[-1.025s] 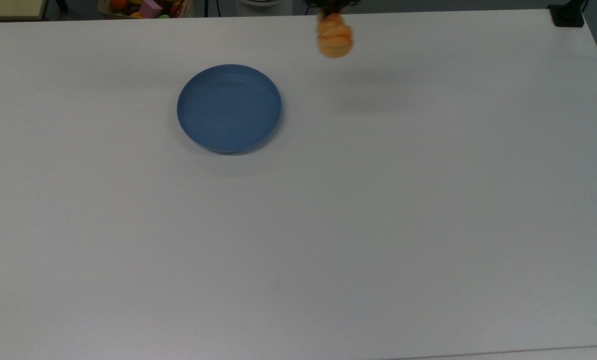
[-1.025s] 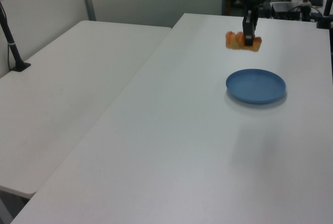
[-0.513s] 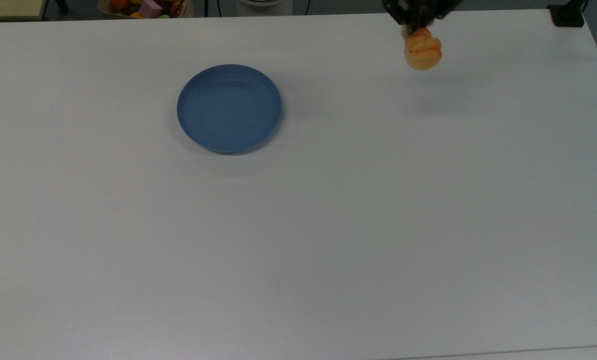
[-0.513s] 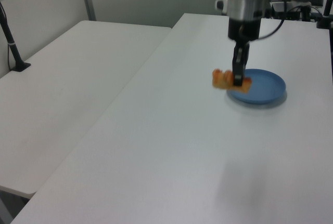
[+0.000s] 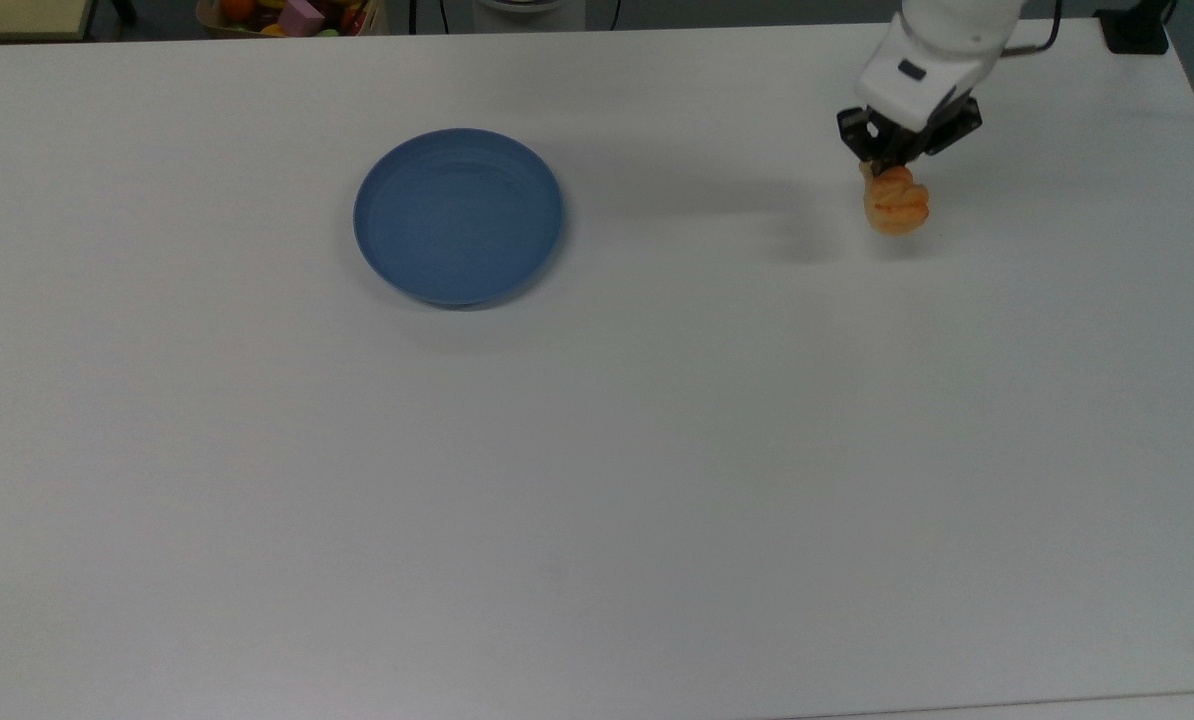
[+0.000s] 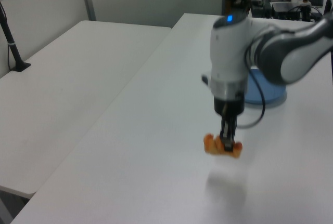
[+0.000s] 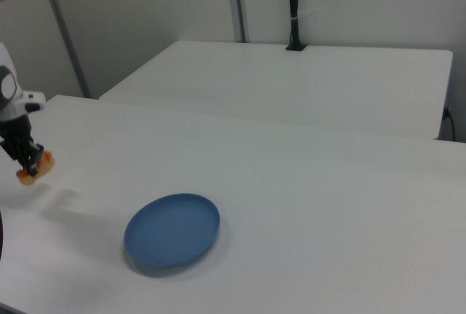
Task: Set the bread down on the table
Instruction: 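Lower the bread roll onto the bare table and open the gripper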
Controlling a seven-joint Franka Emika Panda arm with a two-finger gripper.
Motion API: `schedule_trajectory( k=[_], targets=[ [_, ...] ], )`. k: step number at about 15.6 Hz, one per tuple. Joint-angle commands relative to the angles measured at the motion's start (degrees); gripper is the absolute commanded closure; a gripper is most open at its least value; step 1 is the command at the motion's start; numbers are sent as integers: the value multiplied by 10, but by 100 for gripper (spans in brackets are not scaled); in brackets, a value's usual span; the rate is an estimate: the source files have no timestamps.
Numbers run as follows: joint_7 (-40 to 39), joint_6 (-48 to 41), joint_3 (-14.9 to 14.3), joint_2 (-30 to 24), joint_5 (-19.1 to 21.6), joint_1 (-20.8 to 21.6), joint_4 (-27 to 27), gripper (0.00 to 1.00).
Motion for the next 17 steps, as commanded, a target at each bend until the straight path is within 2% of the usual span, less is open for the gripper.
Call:
schedule_trajectory(
  k=[1,2,3,5,6,7,8,13,15,17],
  targets=[
    [44,21,-5,17,-14,24,-30,90],
    [60,21,-4,20,-14,24,-31,83],
    [73,21,-4,21,-14,24,-32,68],
    [80,21,-4,21,-14,24,-38,30],
    [80,21,-4,21,-14,24,-38,4],
    [80,21,-4,21,-16,24,-38,0],
    [78,19,-4,21,-21,24,-38,0],
    [51,10,11,19,-102,24,-55,0],
    [37,10,15,17,-108,21,-57,0],
    [46,10,18,-7,-103,10,-55,0]
  ],
)
